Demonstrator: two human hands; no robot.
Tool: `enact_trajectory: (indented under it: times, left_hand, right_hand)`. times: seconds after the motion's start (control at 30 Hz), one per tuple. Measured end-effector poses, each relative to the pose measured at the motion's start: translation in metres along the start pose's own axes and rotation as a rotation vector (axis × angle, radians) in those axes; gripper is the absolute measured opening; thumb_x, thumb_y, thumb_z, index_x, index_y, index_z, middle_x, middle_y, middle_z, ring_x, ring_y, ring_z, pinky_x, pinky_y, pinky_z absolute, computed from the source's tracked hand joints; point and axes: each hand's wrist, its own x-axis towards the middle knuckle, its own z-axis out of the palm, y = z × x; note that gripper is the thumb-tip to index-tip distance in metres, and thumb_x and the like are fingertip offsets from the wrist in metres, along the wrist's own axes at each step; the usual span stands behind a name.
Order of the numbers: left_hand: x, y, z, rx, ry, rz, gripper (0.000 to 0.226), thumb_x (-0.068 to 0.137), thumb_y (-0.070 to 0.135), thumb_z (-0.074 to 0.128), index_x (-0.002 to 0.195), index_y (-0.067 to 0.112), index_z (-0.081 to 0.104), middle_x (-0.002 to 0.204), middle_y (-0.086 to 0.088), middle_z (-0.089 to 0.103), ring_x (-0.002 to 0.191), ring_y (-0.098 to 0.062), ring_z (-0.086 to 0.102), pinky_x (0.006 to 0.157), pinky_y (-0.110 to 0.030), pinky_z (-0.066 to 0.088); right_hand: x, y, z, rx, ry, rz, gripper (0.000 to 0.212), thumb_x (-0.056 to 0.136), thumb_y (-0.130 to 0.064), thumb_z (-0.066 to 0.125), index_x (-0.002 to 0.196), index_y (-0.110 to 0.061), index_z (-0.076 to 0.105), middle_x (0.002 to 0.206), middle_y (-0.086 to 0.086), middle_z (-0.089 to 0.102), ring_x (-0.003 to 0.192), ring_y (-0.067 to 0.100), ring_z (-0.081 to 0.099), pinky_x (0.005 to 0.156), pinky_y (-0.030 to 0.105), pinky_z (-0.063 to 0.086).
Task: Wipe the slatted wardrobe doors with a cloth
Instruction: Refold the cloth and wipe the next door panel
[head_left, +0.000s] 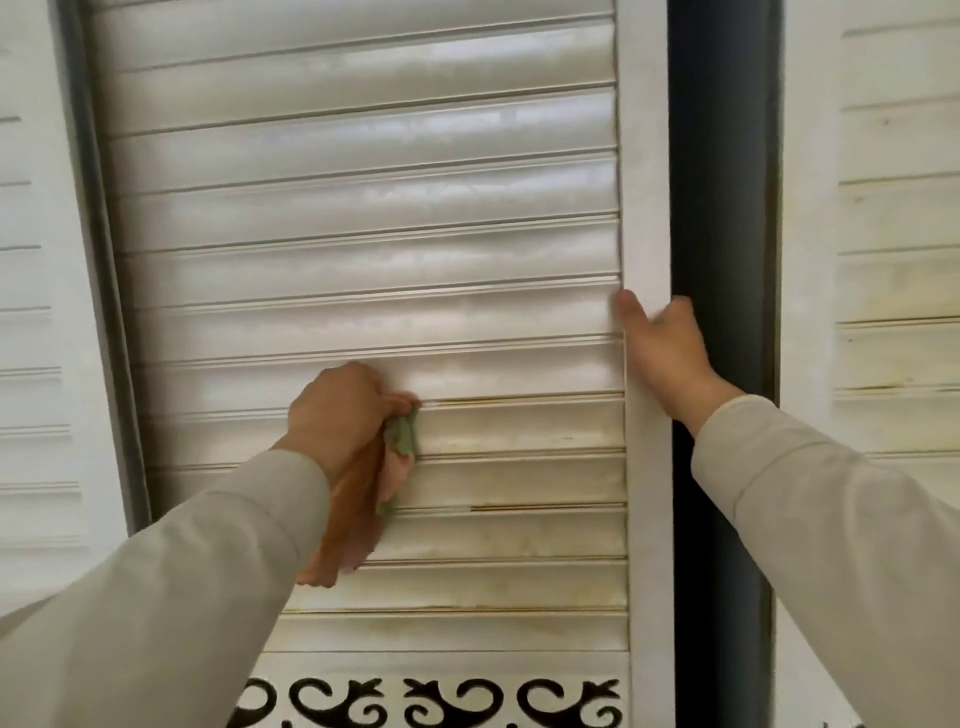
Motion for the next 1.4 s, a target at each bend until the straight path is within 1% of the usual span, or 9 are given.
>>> enact_trajectory:
  times: [0.23, 0.43, 0.7, 0.87, 0.93, 1.03, 1.13, 1.27, 1.4]
  left_hand:
    - [-0.028, 0.12, 0.05, -0.066, -0.009, 0.181, 0.046, 0.079, 0.065, 0.065, 0.086, 0.019, 0.062, 0.099, -0.007, 0.069, 0.098, -0.033, 0.064, 0.073, -0.033, 0.044]
    - [-0.045, 0.172, 0.075, -0.075, 0.001, 0.24, 0.028, 0.093, 0.049, 0.056, 0.084, 0.023, 0.056, 0.1, -0.005, 0.066, 0.097, -0.031, 0.063, 0.068, -0.032, 0.039]
    - [-0.028, 0.112, 0.047, -0.055, -0.027, 0.107, 0.052, 0.08, 0.07, 0.061, 0.081, 0.019, 0.062, 0.095, -0.005, 0.069, 0.098, -0.03, 0.064, 0.07, -0.032, 0.041]
    - [-0.031, 0.038, 0.03, -0.111, 0.031, -0.045, 0.049, 0.092, 0.058, 0.055, 0.068, 0.016, 0.06, 0.073, -0.005, 0.064, 0.086, -0.033, 0.065, 0.067, -0.035, 0.045]
    - [-0.042, 0.033, 0.038, -0.37, 0.079, -0.121, 0.047, 0.097, 0.048, 0.052, 0.069, 0.012, 0.062, 0.066, -0.009, 0.066, 0.077, -0.033, 0.067, 0.068, -0.038, 0.05]
    - [-0.065, 0.065, 0.061, -1.085, 0.158, -0.321, 0.033, 0.099, 0.037, 0.053, 0.084, 0.01, 0.065, 0.063, -0.011, 0.066, 0.055, -0.025, 0.064, 0.068, -0.044, 0.06]
    - [-0.076, 0.121, 0.079, -1.614, 0.056, -0.297, 0.015, 0.099, 0.026, 0.058, 0.093, 0.012, 0.057, 0.087, -0.022, 0.066, 0.072, -0.029, 0.063, 0.073, -0.052, 0.056]
    - [-0.067, 0.186, 0.099, -1.339, 0.041, -0.073, 0.013, 0.097, 0.028, 0.058, 0.087, 0.019, 0.062, 0.082, -0.007, 0.074, 0.076, -0.024, 0.073, 0.078, -0.049, 0.061]
    - [-0.068, 0.208, 0.116, -1.171, 0.081, -0.036, 0.023, 0.092, 0.043, 0.058, 0.078, 0.025, 0.061, 0.072, 0.0, 0.071, 0.072, -0.021, 0.069, 0.075, -0.044, 0.06]
  right_hand:
    - [-0.002, -0.005, 0.014, -0.02, -0.098, 0.016, 0.064, 0.102, -0.047, 0.039, 0.151, -0.01, 0.021, 0.139, 0.006, 0.049, 0.121, 0.025, 0.05, 0.096, 0.033, 0.039]
    - [-0.004, -0.004, 0.009, -0.04, -0.097, -0.006, 0.06, 0.103, -0.046, 0.037, 0.148, -0.009, 0.025, 0.137, 0.008, 0.05, 0.115, 0.022, 0.05, 0.093, 0.031, 0.038]
    - [0.0, -0.001, -0.008, -0.044, -0.114, 0.0, 0.057, 0.103, -0.048, 0.039, 0.146, -0.011, 0.029, 0.132, 0.003, 0.052, 0.116, 0.022, 0.052, 0.09, 0.032, 0.039]
    - [-0.002, -0.001, -0.01, -0.032, -0.138, 0.006, 0.056, 0.103, -0.047, 0.039, 0.147, -0.014, 0.028, 0.13, 0.001, 0.05, 0.114, 0.02, 0.05, 0.09, 0.033, 0.04]
    - [-0.002, 0.0, -0.009, -0.021, -0.139, 0.003, 0.056, 0.103, -0.047, 0.04, 0.147, -0.014, 0.028, 0.128, 0.0, 0.05, 0.115, 0.021, 0.051, 0.09, 0.033, 0.04]
    - [-0.003, 0.0, -0.007, -0.016, -0.143, -0.002, 0.054, 0.103, -0.047, 0.039, 0.145, -0.014, 0.029, 0.123, -0.001, 0.05, 0.11, 0.018, 0.051, 0.089, 0.033, 0.039]
    - [-0.002, 0.001, -0.006, 0.0, -0.142, -0.012, 0.055, 0.103, -0.046, 0.04, 0.145, -0.012, 0.03, 0.124, 0.0, 0.052, 0.108, 0.018, 0.051, 0.088, 0.032, 0.039]
    - [0.002, 0.003, -0.004, -0.008, -0.117, -0.023, 0.058, 0.103, -0.047, 0.041, 0.145, -0.009, 0.029, 0.129, 0.004, 0.054, 0.112, 0.022, 0.053, 0.09, 0.032, 0.04]
    - [0.004, 0.006, -0.006, -0.013, -0.115, -0.015, 0.057, 0.103, -0.047, 0.04, 0.145, -0.01, 0.03, 0.124, 0.003, 0.053, 0.105, 0.018, 0.052, 0.085, 0.03, 0.038]
